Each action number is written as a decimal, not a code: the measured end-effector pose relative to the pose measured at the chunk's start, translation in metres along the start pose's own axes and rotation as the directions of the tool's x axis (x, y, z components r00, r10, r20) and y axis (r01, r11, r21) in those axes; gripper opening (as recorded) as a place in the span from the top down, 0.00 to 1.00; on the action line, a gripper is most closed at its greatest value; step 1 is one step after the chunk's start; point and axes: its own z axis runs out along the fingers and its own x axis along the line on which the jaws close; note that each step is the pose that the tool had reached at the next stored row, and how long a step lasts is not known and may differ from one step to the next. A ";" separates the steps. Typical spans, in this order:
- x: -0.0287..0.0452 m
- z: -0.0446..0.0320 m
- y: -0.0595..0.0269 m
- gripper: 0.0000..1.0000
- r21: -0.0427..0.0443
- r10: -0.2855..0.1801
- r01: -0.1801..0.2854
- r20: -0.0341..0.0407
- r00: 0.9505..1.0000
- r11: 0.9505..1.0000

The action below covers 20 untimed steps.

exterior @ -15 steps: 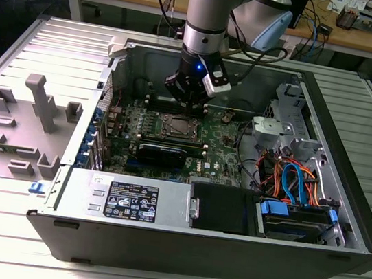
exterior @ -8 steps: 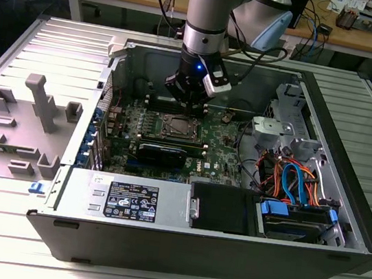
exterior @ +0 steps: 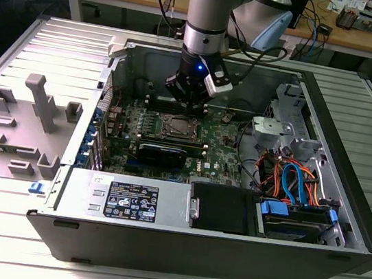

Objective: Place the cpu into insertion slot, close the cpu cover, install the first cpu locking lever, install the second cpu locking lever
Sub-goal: 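Install the first cpu locking lever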

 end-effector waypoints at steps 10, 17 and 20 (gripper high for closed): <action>-0.0027 0.0013 -0.0003 0.89 0.002 -0.007 0.007 0.000 1.000 1.000; -0.0034 0.0035 -0.0033 0.89 0.002 -0.006 0.006 0.000 1.000 1.000; -0.0035 0.0038 -0.0043 0.89 0.002 -0.007 0.007 0.000 1.000 1.000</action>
